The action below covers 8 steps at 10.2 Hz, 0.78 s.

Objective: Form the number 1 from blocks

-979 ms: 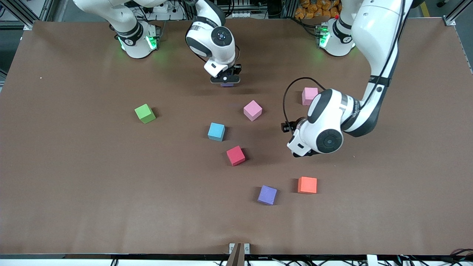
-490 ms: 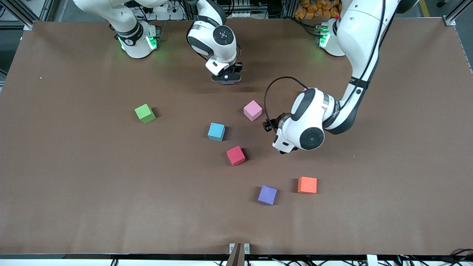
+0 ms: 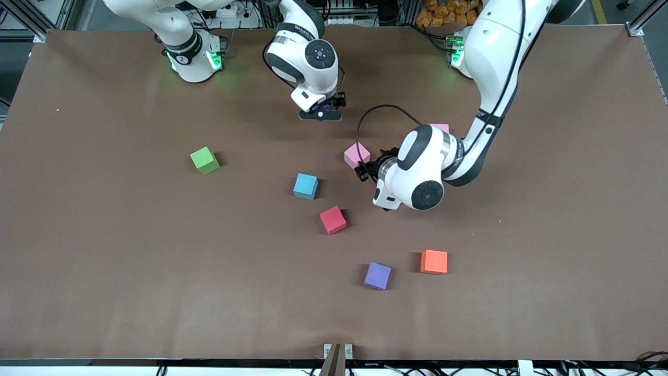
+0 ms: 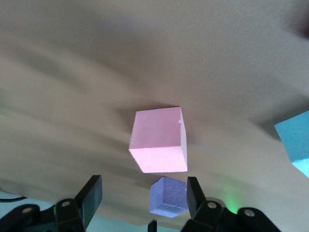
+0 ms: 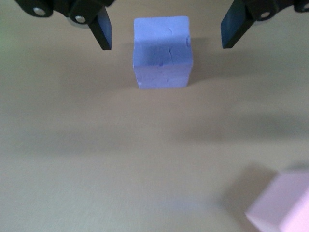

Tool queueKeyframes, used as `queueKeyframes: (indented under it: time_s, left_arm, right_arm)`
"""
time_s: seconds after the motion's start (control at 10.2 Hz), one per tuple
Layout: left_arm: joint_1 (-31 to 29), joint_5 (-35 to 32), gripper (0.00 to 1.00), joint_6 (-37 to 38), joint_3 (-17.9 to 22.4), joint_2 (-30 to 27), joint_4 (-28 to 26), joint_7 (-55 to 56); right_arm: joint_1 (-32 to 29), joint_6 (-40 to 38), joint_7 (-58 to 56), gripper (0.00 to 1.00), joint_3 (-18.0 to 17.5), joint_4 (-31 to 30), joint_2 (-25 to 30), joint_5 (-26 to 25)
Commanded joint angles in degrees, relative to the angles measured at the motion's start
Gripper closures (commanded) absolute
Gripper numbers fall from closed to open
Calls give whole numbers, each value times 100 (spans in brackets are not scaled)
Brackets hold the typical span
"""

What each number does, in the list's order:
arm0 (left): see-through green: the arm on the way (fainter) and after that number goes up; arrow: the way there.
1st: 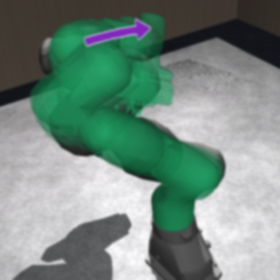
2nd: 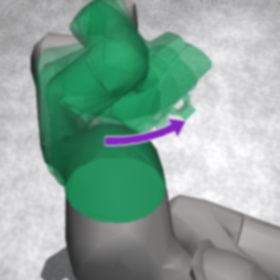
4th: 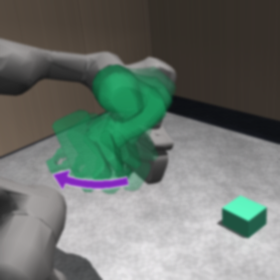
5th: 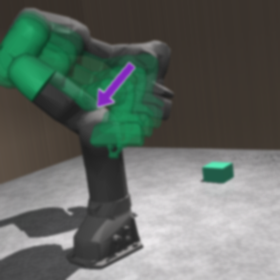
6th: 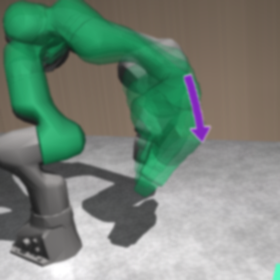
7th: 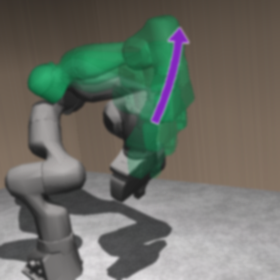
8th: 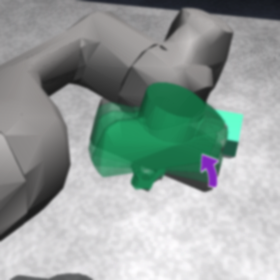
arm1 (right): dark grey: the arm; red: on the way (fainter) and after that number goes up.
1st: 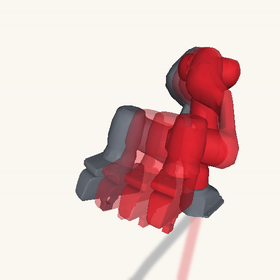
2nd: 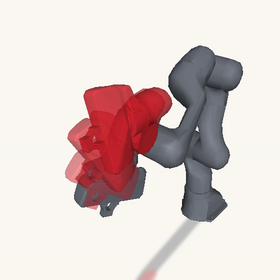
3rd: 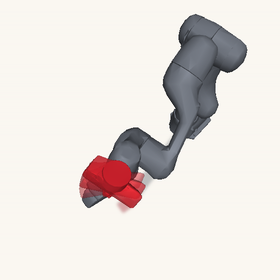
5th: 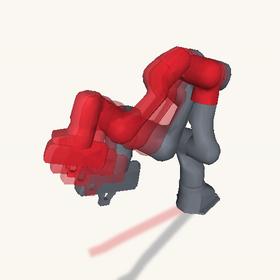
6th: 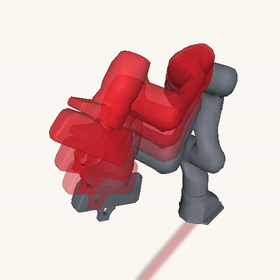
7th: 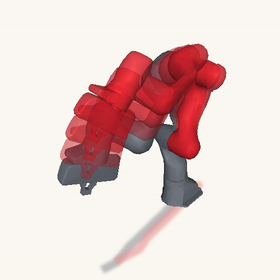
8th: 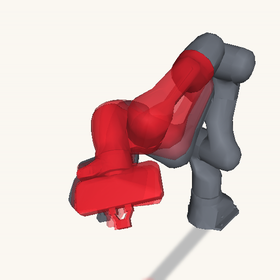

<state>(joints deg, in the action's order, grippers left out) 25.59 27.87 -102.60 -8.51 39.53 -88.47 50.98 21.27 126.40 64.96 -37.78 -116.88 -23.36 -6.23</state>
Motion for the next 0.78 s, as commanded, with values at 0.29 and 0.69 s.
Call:
queueKeyframes:
  time_s: [0.29,0.69]
  left_arm:
    - [717,-525,21,-734,104,12,31,1716]
    - [965,-1388,21,-902,60,-329,-405,2443]
  right_arm:
    - [-1105,-781,-1236,0,200,489,595,-116]
    - [-1766,-539,-1935,0,692,781,272,-11]
